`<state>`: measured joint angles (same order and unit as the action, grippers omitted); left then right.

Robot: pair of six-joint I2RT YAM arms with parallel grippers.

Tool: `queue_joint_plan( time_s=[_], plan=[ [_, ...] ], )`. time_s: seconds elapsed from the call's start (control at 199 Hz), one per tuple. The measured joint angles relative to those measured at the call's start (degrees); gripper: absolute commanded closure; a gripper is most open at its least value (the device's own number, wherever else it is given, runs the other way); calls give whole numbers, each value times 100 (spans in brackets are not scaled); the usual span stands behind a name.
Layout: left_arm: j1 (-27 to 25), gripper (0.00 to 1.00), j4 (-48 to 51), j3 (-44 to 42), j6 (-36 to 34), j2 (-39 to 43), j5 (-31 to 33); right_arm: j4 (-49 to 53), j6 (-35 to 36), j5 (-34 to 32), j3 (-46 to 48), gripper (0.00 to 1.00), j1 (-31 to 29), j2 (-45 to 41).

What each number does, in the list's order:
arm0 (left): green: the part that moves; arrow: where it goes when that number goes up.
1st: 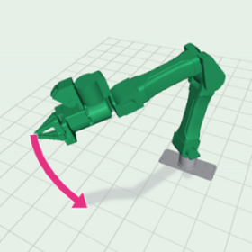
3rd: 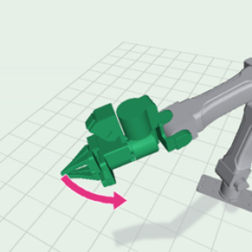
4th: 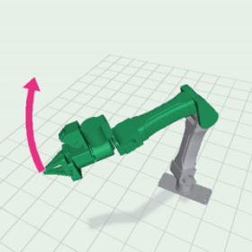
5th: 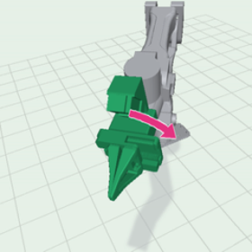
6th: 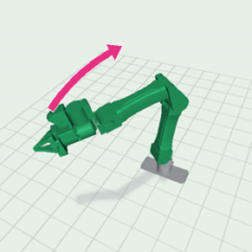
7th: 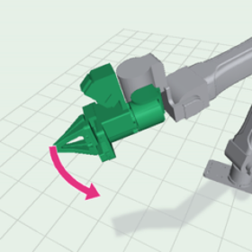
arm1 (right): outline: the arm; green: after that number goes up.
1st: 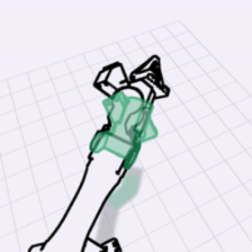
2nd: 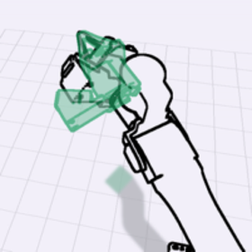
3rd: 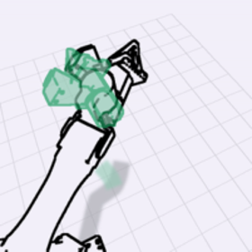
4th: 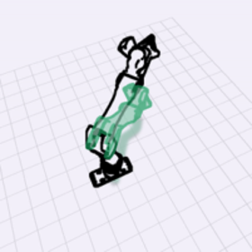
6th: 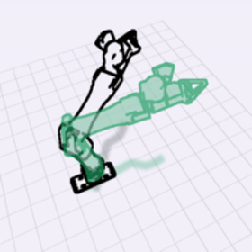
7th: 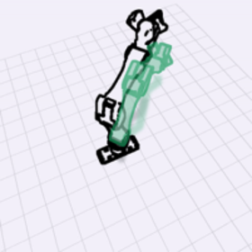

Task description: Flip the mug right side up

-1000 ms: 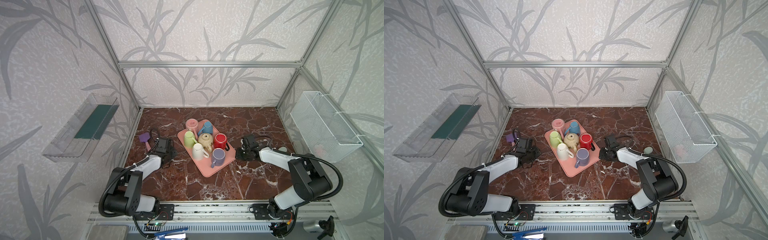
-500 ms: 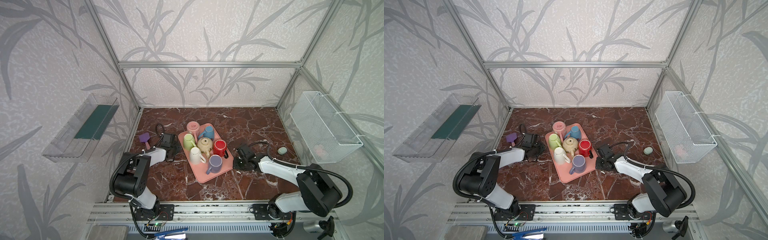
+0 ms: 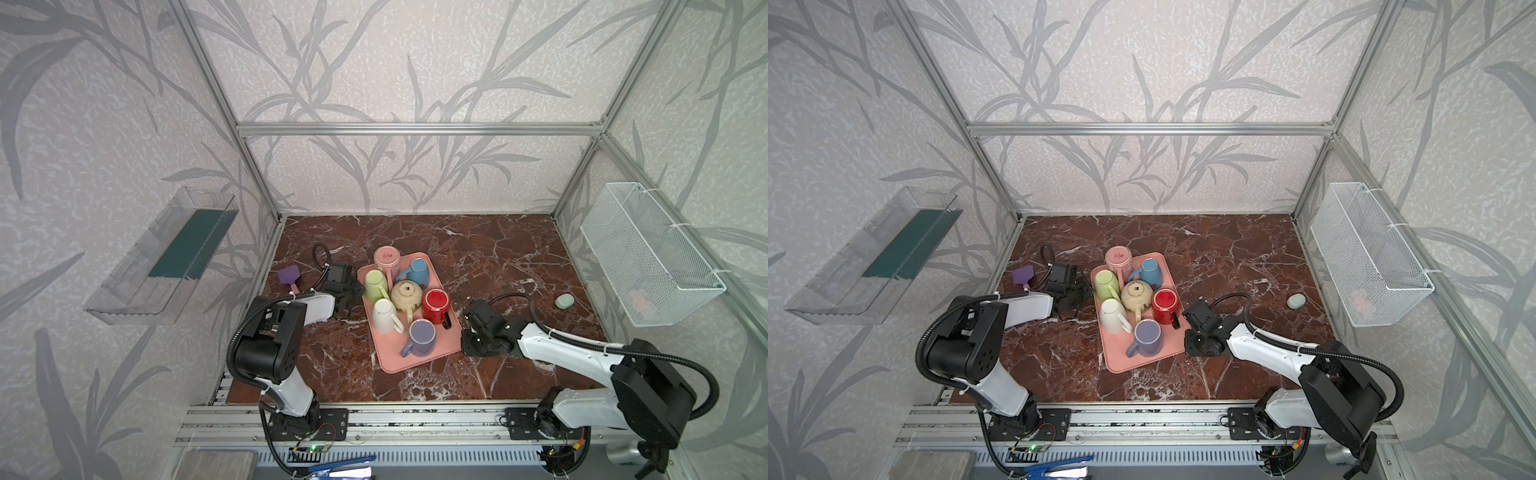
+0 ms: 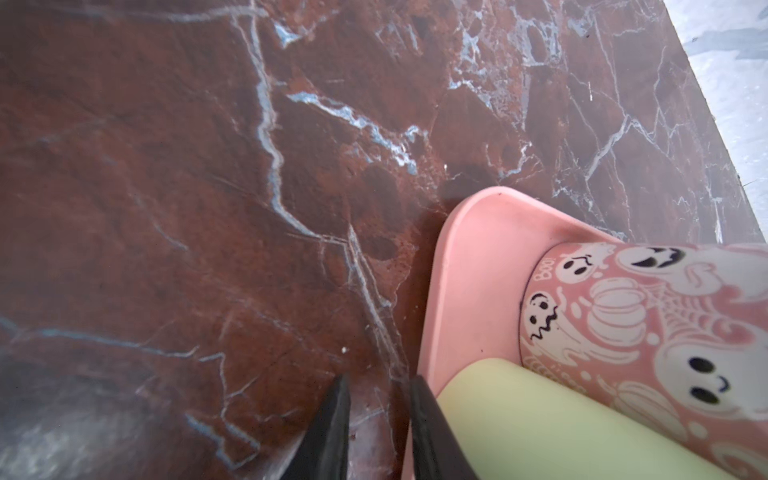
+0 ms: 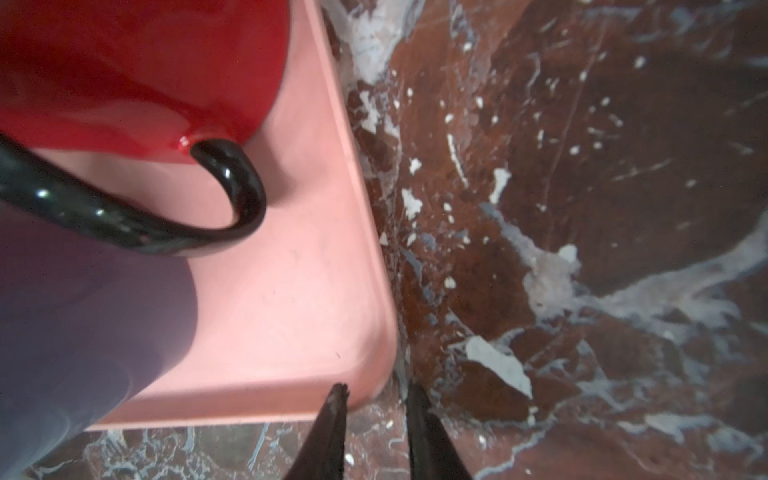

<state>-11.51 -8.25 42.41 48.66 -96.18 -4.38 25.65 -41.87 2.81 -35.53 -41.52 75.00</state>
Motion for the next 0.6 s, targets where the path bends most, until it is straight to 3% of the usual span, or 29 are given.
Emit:
queue_joint_plan(
  time_s=[0.221, 0.347, 0.457, 0.603],
  plan=[
    [17, 76, 11, 94, -7, -83, 0, 826, 433, 164, -278, 72, 573, -546],
    [35, 79, 63, 262, -48, -221, 0, 802, 769, 518, -455, 78, 1425, -782],
    [39, 79, 92, 444, -66, -367, 20, 643, 1016, 975, -557, 77, 2223, -590],
    [-79, 80, 94, 726, -70, -612, -7, 463, 1202, 1410, -929, 76, 2505, 52]
  ],
)
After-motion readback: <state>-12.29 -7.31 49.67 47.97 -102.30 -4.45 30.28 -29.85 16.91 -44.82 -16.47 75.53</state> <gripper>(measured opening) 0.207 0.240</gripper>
